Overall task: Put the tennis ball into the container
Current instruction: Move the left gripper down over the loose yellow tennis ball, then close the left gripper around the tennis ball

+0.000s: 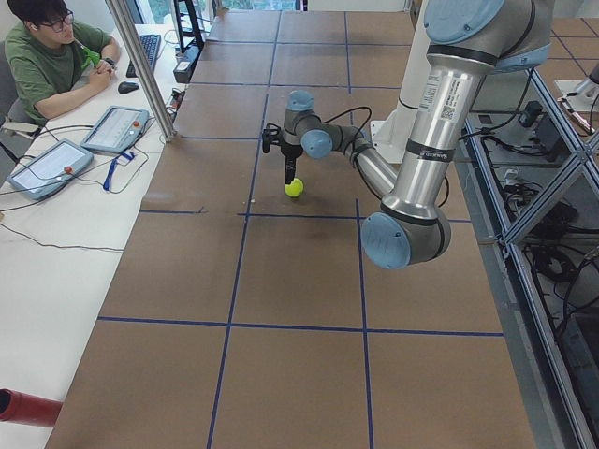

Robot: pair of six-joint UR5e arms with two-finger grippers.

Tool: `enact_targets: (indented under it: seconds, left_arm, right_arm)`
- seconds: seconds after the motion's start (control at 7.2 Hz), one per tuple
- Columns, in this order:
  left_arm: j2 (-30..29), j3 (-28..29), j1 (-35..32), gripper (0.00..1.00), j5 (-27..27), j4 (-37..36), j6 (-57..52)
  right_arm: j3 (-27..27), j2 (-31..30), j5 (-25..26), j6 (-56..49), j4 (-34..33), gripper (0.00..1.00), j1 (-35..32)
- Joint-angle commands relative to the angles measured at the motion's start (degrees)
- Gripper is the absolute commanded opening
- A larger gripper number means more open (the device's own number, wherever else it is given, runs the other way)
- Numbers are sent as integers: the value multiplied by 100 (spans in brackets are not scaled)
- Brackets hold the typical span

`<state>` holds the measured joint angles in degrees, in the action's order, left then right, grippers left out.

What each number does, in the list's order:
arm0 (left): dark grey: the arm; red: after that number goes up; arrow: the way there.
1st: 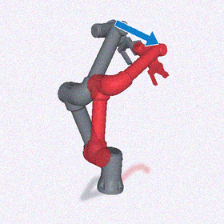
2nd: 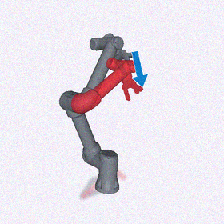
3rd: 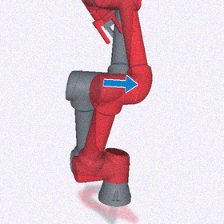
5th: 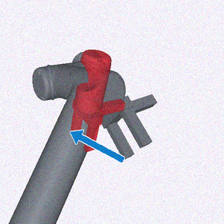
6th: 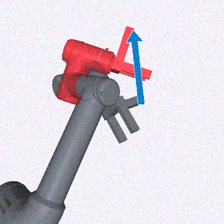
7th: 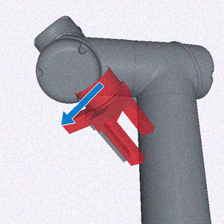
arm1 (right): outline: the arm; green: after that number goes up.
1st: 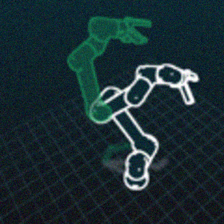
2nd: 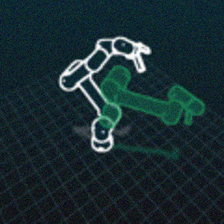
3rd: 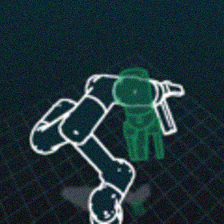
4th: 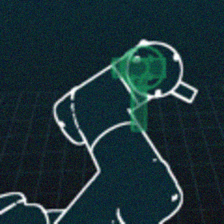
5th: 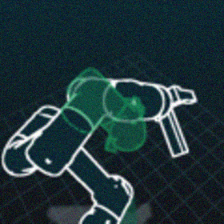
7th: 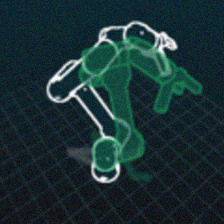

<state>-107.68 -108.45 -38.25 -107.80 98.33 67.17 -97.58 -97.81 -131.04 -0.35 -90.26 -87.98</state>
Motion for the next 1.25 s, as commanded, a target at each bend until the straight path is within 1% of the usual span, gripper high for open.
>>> enact_targets:
  seconds: [0.0, 0.28, 0.42, 0.69, 0.83, 1.11]
  left_arm:
    - [-8, 174, 115, 100, 22, 28, 24]
    - [-8, 341, 264, 100, 57, 308, 234]
    - [-16, 403, 352, 100, 188, 344, 261]
    - [-17, 552, 371, 100, 206, 449, 244]
    - [-17, 718, 379, 100, 206, 668, 253]
    - [-8, 808, 388, 100, 207, 758, 253]
  right_arm:
    - [2, -1, 0, 0, 0, 100, 0]
    - [2, 7, 0, 0, 0, 100, 0]
    - [2, -1, 0, 0, -9, 100, 0]
    - [2, 7, 0, 0, 0, 100, 0]
    - [2, 7, 0, 0, 0, 100, 0]
    - [2, -1, 0, 0, 0, 100, 0]
